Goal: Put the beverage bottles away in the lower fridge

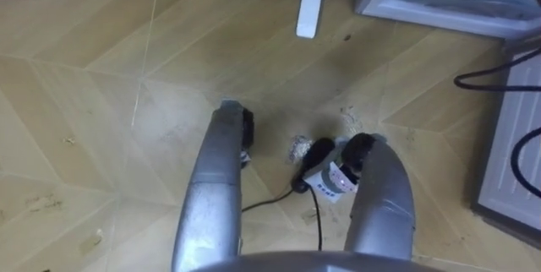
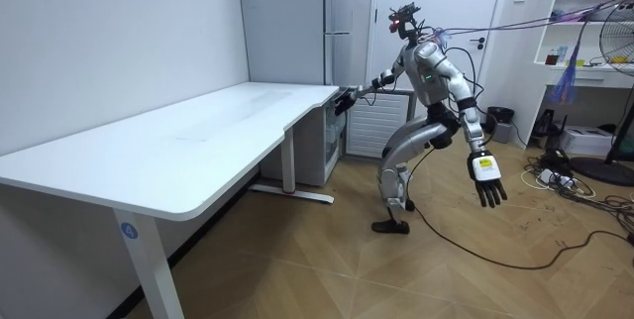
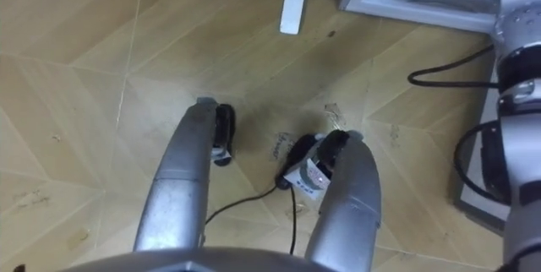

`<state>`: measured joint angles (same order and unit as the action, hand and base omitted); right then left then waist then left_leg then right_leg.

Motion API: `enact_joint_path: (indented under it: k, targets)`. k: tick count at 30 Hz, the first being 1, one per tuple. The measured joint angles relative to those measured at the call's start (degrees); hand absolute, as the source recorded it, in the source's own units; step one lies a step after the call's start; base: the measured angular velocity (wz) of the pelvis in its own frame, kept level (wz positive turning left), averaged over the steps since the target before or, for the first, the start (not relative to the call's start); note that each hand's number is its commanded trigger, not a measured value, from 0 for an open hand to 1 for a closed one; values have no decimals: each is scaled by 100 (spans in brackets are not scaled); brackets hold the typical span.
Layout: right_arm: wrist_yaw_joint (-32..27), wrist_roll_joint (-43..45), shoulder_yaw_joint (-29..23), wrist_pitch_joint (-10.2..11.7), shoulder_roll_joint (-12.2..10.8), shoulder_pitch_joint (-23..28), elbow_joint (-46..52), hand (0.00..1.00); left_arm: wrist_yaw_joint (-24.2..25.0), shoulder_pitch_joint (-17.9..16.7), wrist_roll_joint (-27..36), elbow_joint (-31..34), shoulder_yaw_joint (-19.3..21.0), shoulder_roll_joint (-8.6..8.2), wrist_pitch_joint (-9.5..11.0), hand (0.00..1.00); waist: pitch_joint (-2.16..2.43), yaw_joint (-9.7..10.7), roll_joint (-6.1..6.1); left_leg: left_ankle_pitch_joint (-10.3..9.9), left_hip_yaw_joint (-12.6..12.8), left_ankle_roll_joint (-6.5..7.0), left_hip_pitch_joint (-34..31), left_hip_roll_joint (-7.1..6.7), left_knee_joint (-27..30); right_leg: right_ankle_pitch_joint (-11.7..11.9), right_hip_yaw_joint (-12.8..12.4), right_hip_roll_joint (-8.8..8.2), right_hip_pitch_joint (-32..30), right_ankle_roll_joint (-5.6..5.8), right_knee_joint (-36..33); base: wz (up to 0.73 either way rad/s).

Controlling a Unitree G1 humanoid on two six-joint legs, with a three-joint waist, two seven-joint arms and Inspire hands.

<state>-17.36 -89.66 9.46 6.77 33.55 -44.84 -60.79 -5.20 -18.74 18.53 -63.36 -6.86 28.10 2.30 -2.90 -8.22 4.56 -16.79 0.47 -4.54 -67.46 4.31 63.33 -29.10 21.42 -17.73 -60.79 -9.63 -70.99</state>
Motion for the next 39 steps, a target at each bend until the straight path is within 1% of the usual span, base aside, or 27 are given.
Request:
enact_joint_path:
  k: [2, 5, 6, 8, 10, 11, 13, 14, 16, 17, 18, 19, 20, 21, 22, 23, 25, 26, 28, 29, 30, 31, 32, 33, 36, 37, 39]
  targets:
    - [246, 183, 63, -33, 16, 215, -70, 0, 73, 0, -3, 14, -2, 38, 10, 0, -3, -21, 10, -1, -24, 1, 167, -4, -117, -4, 64, 13, 208, 29, 143, 11]
    - [833, 261, 72, -259, 131, 433, -335, 0, 111, 1, -1, 26, 4, 47, 19, 0, -27, -27, 90, -5, 25, 11, 403, -3, -318, 4, 83, 24, 442, 83, 338, 5]
    - [1064, 315, 93, -323, 173, 563, -431, 0, 125, 0, -1, 14, -4, 47, 18, 0, -40, -39, 113, -19, 26, 34, 527, -10, -382, 12, 112, 26, 582, 101, 415, 5]
    - [1433, 448, 96, -347, 175, 854, -565, 0, 169, -10, 2, -2, 2, 53, 18, 0, -38, -58, 110, -49, -50, 83, 726, 5, -440, 8, 208, 98, 874, 154, 590, 5]
    - [1910, 625, 59, -446, 230, 1282, -683, 0, 300, -8, -3, 30, -1, 36, 17, 0, -31, -69, 133, -119, -87, 122, 969, -6, -536, -16, 296, 122, 1211, 254, 787, 9]
    - [2038, 668, 59, -454, 247, 1382, -737, 0, 335, -6, -4, 39, -1, 30, 22, 0, -30, -70, 132, -134, -88, 139, 1031, -11, -563, -16, 315, 123, 1292, 282, 838, 10]
    - [2477, 1064, 58, -567, 262, 1683, -1079, 0, 366, 4, -11, 38, -1, 8, 17, 0, -26, -71, 127, -208, -85, 187, 1314, -24, -652, -5, 348, 162, 1635, 410, 1040, 4]
    - [2524, 1174, 53, -598, 260, 1760, -1126, 0, 372, 9, -11, 39, 0, 6, 18, 0, -21, -72, 120, -216, -84, 195, 1371, -21, -676, 9, 347, 189, 1707, 444, 1099, 0]
    - [2779, 1679, 36, -653, 257, 2177, -1171, 0, 457, 14, -17, 27, 17, -14, 14, 0, 23, -75, 79, -254, -79, 246, 1574, -2, -781, 73, 329, 299, 1944, 566, 1345, 0]
    - [2868, 1831, 39, -668, 253, 2267, -1238, 0, 470, 14, -35, 24, 20, -33, 11, 0, 31, -76, 63, -258, -78, 253, 1635, -2, -822, 91, 324, 322, 2014, 597, 1415, -4]
    - [3024, 2051, 49, -694, 243, 2490, -1366, 0, 481, 17, -54, 22, 19, -86, 5, 0, 61, -110, 28, -270, -66, 275, 1780, -4, -901, 129, 294, 390, 2160, 663, 1550, 0]
    - [3133, 2304, 50, -710, 210, 2743, -1434, 0, 483, 40, -52, 25, 21, -142, -33, 0, 84, -132, 3, -282, -45, 295, 1951, -30, -999, 156, 280, 382, 2322, 714, 1663, 0]
    - [3144, 2449, 50, -738, 192, 2854, -1461, 0, 482, 60, -49, 26, 27, -178, -64, 0, 93, -134, -10, -283, -48, 299, 2031, -56, -1049, 168, 277, 382, 2400, 737, 1715, 6]
    - [3203, 2669, 48, -788, 129, 3073, -1597, 0, 479, 75, -40, 25, 62, -257, -98, 0, 122, -131, -36, -287, -48, 309, 2196, -103, -1163, 187, 264, 385, 2552, 775, 1824, 7]
    - [3269, 2750, 49, -811, 26, 3247, -1734, 0, 480, 72, -46, 24, 57, -333, -111, 0, 149, -135, -89, -290, -50, 314, 2382, -110, -1253, 211, 267, 397, 2749, 820, 1952, 5]
    - [3298, 2778, 49, -818, -40, 3325, -1793, 0, 480, 72, -52, 24, 57, -367, -127, 0, 151, -134, -105, -292, -42, 318, 2484, -117, -1296, 218, 266, 400, 2842, 833, 2003, 0]
    - [3324, 3107, 44, -828, -338, 3620, -1968, 0, 482, 125, -74, 6, 61, -515, -193, 0, 156, -112, -117, -294, 75, 326, 2878, -107, -1527, 248, 202, 420, 3145, 876, 2194, -10]
    - [3324, 3198, 44, -829, -424, 3707, -1964, 0, 486, 138, -74, -8, 59, -557, -201, 0, 156, -115, -123, -291, 97, 326, 2974, -97, -1600, 265, 182, 443, 3218, 884, 2265, -18]
    - [3395, 3559, 45, -877, -774, 3989, -1920, 0, 567, 145, -71, -31, 63, -691, -207, 0, 173, -69, -126, -257, 173, 302, 3339, -85, -1877, 321, 145, 482, 3520, 886, 2506, -15]
    - [3426, 3653, 46, -897, -841, 4035, -1922, 0, 572, 158, -71, -30, 66, -727, -211, 0, 175, -39, -125, -239, 196, 297, 3430, -85, -1956, 338, 143, 481, 3586, 886, 2560, -9]
    - [3457, 3751, 54, -918, -966, 4197, -1916, 0, 563, 215, -71, -96, 59, -826, -202, 0, 192, 23, -172, -211, 212, 284, 3592, -68, -2096, 384, 155, 527, 3744, 889, 2731, -8]
    - [3456, 3822, 50, -913, -1090, 4309, -1879, 0, 530, 234, -72, -145, 58, -936, -188, 0, 199, 50, -235, -185, 220, 271, 3764, -25, -2234, 456, 155, 622, 3934, 909, 2951, -12]
    - [3453, 3846, 49, -912, -1163, 4384, -1828, 0, 530, 233, -80, -152, 58, -981, -183, 0, 203, 56, -252, -175, 252, 260, 3882, 7, -2320, 502, 143, 668, 4045, 908, 3071, -20]
    - [3452, 3935, 49, -910, -1301, 4504, -1759, 0, 529, 233, -130, -167, 63, -1055, -186, 0, 200, 65, -249, -150, 281, 240, 4123, 10, -2513, 568, 144, 704, 4256, 901, 3273, -20]
    - [3450, 4002, 39, -911, -1596, 4807, -1669, 0, 467, 235, -149, -199, 65, -1217, -186, 0, 200, 189, -261, -117, 368, 220, 4636, 31, -2886, 652, 125, 813, 4721, 972, 3726, -10]
    - [3482, 4082, 20, -910, -1699, 4884, -1641, 0, 465, 234, -228, -197, 125, -1250, -186, 0, 212, 192, -240, -114, 438, 214, 4828, 51, -3025, 685, 97, 843, 4878, 980, 3877, -19]
    - [3505, 4409, -115, -910, -1810, 4952, -1534, 0, 442, 238, -468, -186, 322, -1323, -185, 0, 214, 239, -237, -109, 528, 205, 5074, 96, -3213, 745, 75, 884, 5097, 1005, 4110, -20]
